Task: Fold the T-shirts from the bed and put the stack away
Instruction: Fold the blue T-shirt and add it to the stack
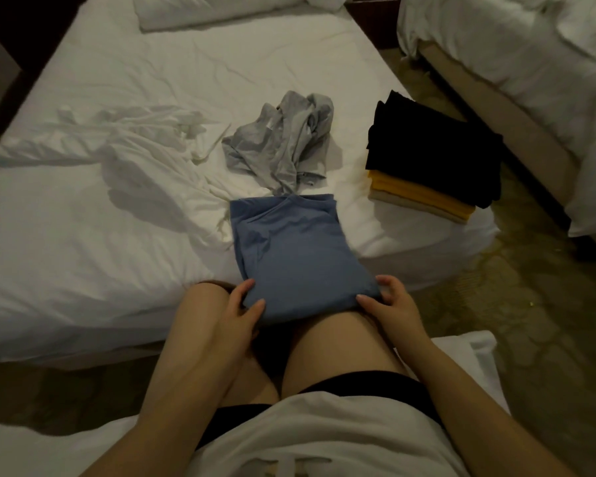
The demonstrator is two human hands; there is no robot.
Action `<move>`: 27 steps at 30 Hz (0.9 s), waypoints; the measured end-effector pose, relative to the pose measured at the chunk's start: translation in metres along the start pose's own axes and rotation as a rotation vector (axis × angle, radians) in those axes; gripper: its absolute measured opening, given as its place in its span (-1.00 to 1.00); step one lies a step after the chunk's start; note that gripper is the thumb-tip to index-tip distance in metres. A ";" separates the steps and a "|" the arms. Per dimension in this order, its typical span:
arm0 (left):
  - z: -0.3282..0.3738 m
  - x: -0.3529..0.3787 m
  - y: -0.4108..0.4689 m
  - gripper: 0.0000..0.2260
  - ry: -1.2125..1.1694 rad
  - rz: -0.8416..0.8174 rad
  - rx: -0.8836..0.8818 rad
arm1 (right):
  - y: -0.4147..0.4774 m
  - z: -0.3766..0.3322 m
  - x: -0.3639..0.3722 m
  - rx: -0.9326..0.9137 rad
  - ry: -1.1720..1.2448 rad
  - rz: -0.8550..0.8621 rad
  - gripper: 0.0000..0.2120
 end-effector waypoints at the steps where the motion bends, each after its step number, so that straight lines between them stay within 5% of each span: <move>1: 0.004 0.002 -0.002 -0.64 0.097 -0.047 0.045 | 0.000 0.002 -0.002 -0.009 -0.023 -0.005 -0.54; 4: 0.000 0.012 -0.010 -0.58 0.497 -0.233 0.072 | 0.000 0.001 0.002 -0.075 -0.092 -0.127 -0.33; 7: 0.005 0.014 -0.013 -0.56 0.658 -0.280 0.094 | -0.001 -0.003 0.001 -0.127 -0.214 -0.157 -0.54; 10: 0.023 0.010 -0.018 -0.66 0.452 -0.219 0.066 | -0.004 -0.013 -0.003 -0.144 -0.170 -0.132 -0.68; 17: 0.037 0.005 -0.028 -0.67 0.001 -0.179 0.057 | -0.012 -0.035 -0.002 -0.154 -0.048 -0.131 -0.60; 24: 0.010 0.006 -0.028 -0.58 0.141 -0.276 0.009 | -0.016 -0.027 -0.005 -0.094 -0.001 -0.125 -0.77; 27: 0.003 0.007 -0.028 -0.70 0.209 -0.293 0.018 | -0.018 -0.018 -0.009 -0.071 0.011 -0.092 -0.81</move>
Point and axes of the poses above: each hand's wrist, its own y-axis towards the middle knuckle, its own x-axis out of the palm, z = x × y, the point moved 7 cm from there along y, towards the middle knuckle
